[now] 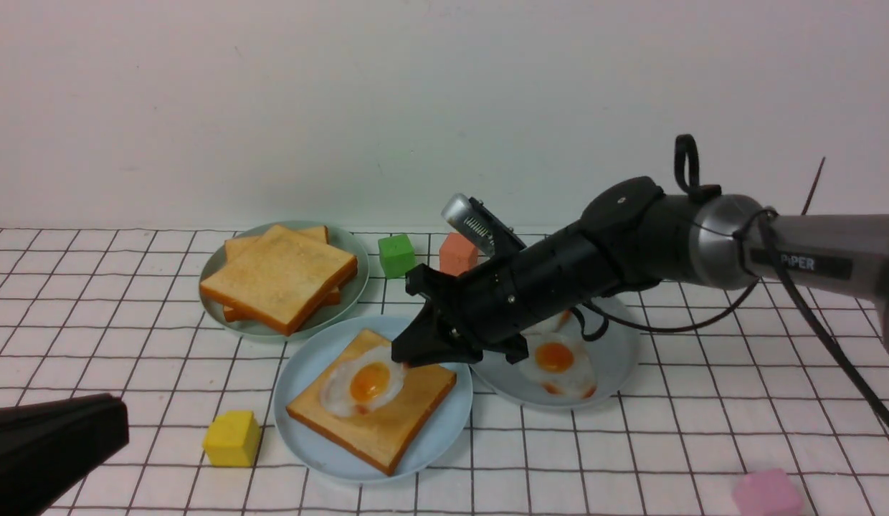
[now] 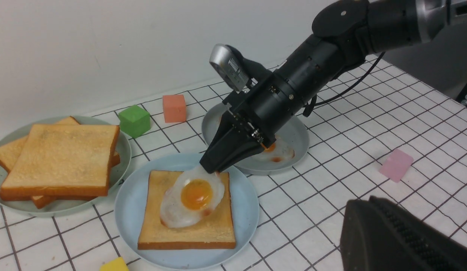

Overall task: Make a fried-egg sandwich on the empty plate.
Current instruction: Use the right arm to place the fried egg on the slice of bread in the middle, then use the left arm to grab a slice of bread

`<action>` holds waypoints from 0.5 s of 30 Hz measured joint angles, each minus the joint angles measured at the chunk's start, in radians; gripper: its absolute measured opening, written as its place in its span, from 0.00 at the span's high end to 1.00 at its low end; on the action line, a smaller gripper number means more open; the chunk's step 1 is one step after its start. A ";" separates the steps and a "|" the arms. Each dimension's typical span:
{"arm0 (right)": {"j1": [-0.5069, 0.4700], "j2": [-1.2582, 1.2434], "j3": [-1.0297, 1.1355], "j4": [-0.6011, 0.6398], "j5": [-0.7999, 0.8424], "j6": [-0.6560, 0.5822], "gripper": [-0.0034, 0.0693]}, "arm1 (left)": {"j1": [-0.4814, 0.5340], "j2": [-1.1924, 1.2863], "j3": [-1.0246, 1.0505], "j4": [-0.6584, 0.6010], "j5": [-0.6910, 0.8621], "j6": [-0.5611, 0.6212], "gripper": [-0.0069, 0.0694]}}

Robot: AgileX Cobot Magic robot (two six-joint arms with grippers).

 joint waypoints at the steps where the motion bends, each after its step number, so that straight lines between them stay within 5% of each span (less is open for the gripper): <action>1: 0.000 0.004 0.000 0.000 0.007 0.000 0.81 | 0.000 0.000 0.000 0.000 0.000 0.000 0.93; 10: -0.041 -0.019 0.000 -0.127 0.051 0.001 0.29 | 0.000 0.001 0.000 0.000 0.042 -0.001 0.92; 15: -0.124 -0.171 0.000 -0.339 0.137 0.064 0.33 | 0.000 0.081 0.000 0.017 0.081 -0.098 0.92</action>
